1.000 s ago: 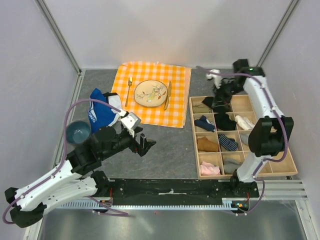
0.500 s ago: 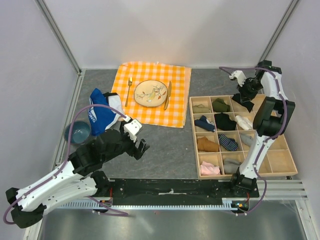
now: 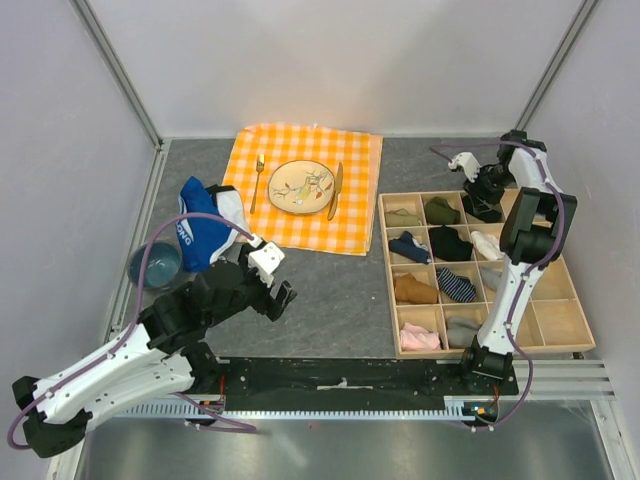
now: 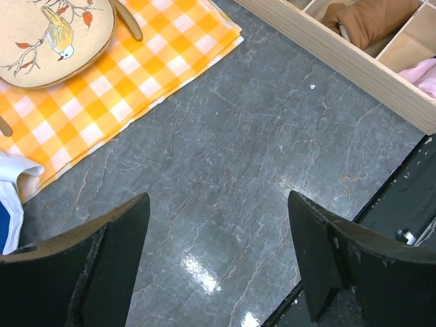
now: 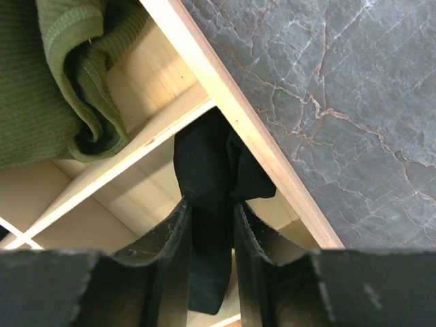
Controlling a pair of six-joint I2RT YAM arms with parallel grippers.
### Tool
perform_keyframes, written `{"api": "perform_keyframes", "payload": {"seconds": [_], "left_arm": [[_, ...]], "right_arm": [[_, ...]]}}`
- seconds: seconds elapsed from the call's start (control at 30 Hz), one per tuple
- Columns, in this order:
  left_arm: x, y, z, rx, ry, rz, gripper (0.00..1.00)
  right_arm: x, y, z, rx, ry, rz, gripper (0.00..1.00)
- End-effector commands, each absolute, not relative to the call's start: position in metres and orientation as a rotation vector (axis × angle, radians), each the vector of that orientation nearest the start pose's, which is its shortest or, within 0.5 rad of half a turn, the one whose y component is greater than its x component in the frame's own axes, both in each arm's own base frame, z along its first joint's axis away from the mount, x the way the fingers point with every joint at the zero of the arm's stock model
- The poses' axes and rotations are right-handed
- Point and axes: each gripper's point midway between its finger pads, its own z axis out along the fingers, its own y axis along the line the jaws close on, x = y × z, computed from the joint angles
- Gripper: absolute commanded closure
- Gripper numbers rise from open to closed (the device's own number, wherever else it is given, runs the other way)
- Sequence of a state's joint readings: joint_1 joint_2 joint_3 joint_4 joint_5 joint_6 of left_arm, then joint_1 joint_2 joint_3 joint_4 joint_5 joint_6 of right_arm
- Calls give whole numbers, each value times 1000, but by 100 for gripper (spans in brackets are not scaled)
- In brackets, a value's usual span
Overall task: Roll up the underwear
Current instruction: Place the underwear in the storage box, then reset both arms
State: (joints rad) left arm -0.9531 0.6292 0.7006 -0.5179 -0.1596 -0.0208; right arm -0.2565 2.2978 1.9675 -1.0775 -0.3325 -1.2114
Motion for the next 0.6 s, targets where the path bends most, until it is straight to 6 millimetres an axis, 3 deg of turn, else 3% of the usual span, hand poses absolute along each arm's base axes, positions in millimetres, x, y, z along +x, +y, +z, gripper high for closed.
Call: {"api": "perform_keyframes", "payload": {"seconds": [0.0, 0.03, 0.13, 0.3, 0.37, 0.4, 0.47, 0.5, 0.53, 0.57], "left_arm": [[176, -186, 217, 800, 1788, -427, 11], [176, -186, 216, 797, 1788, -429, 11], [176, -186, 216, 793, 1790, -430, 11], [178, -185, 221, 770, 1786, -433, 9], [180, -182, 230, 699, 1788, -457, 5], [182, -180, 234, 645, 1797, -469, 2], [192, -170, 248, 530, 1800, -469, 1], [194, -168, 252, 476, 1814, -500, 1], [196, -166, 266, 436, 1804, -520, 1], [208, -157, 267, 379, 1832, -495, 1]], "right_arm": [[469, -107, 59, -1288, 2478, 115, 57], [474, -111, 76, -1265, 2456, 83, 46], [478, -112, 133, -1216, 2379, 5, 27], [470, -101, 210, -1161, 2249, -69, 18], [465, -91, 229, -1133, 2203, -43, 15], [459, -79, 255, -1088, 2140, -19, 14], [451, -64, 271, -987, 2102, 45, 2], [449, -56, 309, -848, 2019, 39, 2], [443, -45, 301, -771, 2010, 141, 2], [430, -37, 330, -712, 1930, 137, 2]]}}
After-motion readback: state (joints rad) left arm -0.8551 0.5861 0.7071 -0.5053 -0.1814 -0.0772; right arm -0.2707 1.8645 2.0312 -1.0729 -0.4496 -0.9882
